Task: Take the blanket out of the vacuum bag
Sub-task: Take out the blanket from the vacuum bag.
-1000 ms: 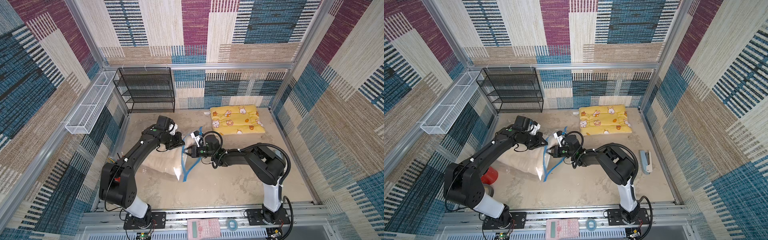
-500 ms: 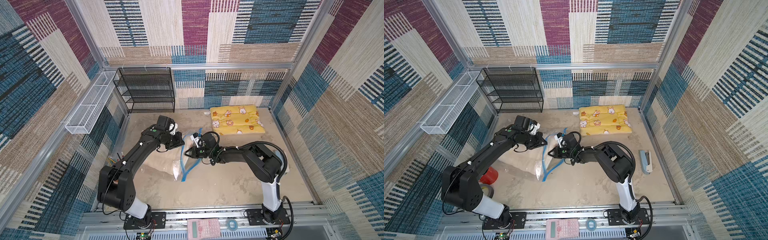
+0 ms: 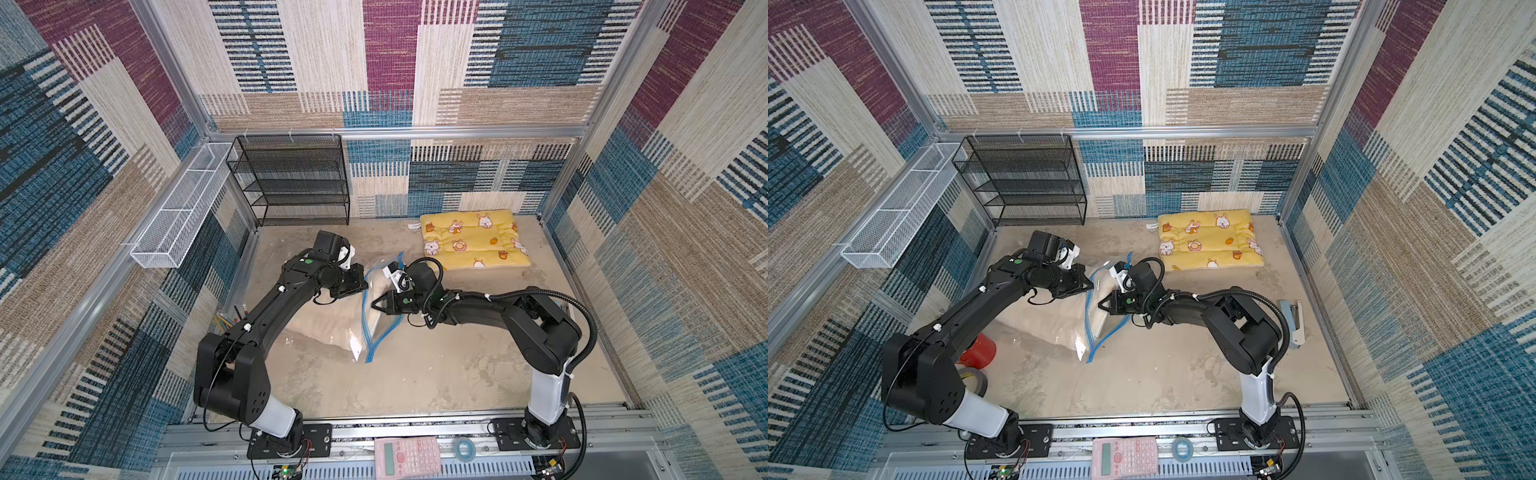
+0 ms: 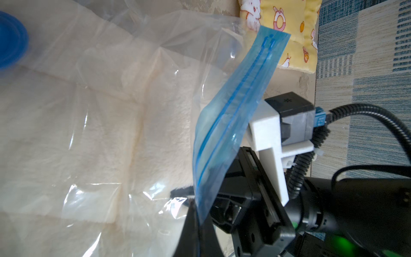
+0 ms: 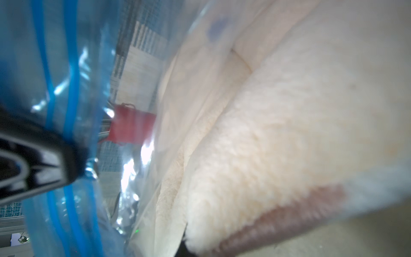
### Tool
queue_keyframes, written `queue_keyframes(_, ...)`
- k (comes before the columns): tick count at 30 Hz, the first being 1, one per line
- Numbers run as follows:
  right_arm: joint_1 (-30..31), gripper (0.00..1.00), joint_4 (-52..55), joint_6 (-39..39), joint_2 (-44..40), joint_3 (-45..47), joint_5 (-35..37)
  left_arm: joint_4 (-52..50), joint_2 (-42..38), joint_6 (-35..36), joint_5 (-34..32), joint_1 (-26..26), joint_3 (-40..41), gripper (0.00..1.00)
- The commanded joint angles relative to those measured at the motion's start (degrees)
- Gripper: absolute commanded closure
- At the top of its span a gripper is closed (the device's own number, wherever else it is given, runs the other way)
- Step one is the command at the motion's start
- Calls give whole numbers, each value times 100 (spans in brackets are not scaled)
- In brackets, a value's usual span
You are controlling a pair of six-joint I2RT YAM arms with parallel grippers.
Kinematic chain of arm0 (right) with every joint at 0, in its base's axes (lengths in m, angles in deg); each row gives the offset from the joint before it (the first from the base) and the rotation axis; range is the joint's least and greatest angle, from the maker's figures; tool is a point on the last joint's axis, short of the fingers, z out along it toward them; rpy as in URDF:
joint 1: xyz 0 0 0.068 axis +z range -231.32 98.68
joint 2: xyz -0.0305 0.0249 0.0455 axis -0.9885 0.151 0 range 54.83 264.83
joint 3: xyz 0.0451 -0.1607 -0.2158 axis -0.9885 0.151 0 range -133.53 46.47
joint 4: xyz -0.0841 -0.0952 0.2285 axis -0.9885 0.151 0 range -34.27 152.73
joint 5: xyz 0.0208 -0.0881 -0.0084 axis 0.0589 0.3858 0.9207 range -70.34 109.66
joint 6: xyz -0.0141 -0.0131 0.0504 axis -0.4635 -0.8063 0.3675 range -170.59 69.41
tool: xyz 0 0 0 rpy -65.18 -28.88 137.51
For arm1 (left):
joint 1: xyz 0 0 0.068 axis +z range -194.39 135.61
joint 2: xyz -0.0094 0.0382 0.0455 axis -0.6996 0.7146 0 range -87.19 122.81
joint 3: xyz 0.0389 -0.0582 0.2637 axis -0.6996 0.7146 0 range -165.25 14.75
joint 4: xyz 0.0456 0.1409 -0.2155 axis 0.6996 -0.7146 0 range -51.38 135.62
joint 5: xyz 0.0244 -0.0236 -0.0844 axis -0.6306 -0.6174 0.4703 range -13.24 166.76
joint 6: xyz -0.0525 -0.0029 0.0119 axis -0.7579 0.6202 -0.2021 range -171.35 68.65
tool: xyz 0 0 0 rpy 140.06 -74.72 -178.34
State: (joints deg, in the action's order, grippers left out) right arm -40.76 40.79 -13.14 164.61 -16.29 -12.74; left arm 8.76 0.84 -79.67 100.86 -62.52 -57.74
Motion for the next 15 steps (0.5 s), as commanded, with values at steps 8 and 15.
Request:
queue_keyframes(8,-215,100,31,-9,-252,57,13,-71,-12,118,-94,-27,-57,100)
queue_keyframes(15,-268,100,-145,244,-256,71,-71,-93,-38,150,-142,-30,-66,100)
